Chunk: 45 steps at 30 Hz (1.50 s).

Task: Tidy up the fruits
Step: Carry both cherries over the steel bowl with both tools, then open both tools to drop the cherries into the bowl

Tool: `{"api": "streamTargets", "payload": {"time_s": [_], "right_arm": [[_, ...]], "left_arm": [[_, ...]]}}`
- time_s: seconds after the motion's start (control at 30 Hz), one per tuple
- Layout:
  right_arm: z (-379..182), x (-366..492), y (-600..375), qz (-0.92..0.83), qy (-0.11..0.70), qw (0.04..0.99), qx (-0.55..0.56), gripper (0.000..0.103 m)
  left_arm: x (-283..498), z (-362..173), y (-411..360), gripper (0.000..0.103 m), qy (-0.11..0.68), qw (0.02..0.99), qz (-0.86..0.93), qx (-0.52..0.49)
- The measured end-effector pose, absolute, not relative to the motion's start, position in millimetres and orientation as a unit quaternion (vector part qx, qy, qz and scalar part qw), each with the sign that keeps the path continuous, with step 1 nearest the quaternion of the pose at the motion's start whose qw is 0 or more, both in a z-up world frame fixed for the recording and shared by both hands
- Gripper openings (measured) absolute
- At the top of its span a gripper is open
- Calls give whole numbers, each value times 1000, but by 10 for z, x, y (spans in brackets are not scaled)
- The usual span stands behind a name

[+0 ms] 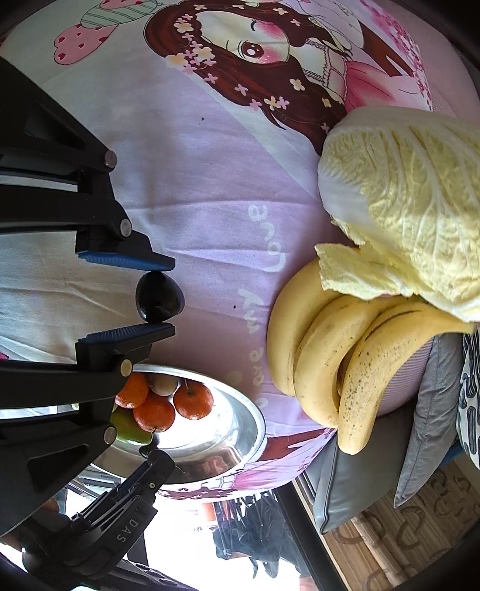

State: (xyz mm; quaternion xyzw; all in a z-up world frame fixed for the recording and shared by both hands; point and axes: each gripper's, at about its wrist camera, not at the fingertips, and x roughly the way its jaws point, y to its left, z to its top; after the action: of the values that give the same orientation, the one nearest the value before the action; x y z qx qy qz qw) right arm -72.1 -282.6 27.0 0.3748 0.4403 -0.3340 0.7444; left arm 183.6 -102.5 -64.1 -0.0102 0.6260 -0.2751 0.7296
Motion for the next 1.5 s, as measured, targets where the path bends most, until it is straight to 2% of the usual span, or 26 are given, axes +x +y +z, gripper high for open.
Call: {"api": "streamTargets", "payload": {"time_s": [0.57, 0.93, 1.3, 1.5], "right_arm": [[148, -814, -3151, -341, 439, 737, 386, 30], [25, -721, -3159, -326, 454, 734, 386, 30], [26, -714, -3124, -321, 455, 738, 381, 31], [37, -675, -3115, -311, 459, 742, 377, 35]], "left_arm": [[1755, -440, -1983, 30, 621, 704, -341, 41], [1759, -585, -2549, 30, 639, 680, -352, 78], [1762, -656, -2627, 30, 644, 678, -343, 88], [1765, -598, -2540, 30, 644, 681, -337, 85]]}}
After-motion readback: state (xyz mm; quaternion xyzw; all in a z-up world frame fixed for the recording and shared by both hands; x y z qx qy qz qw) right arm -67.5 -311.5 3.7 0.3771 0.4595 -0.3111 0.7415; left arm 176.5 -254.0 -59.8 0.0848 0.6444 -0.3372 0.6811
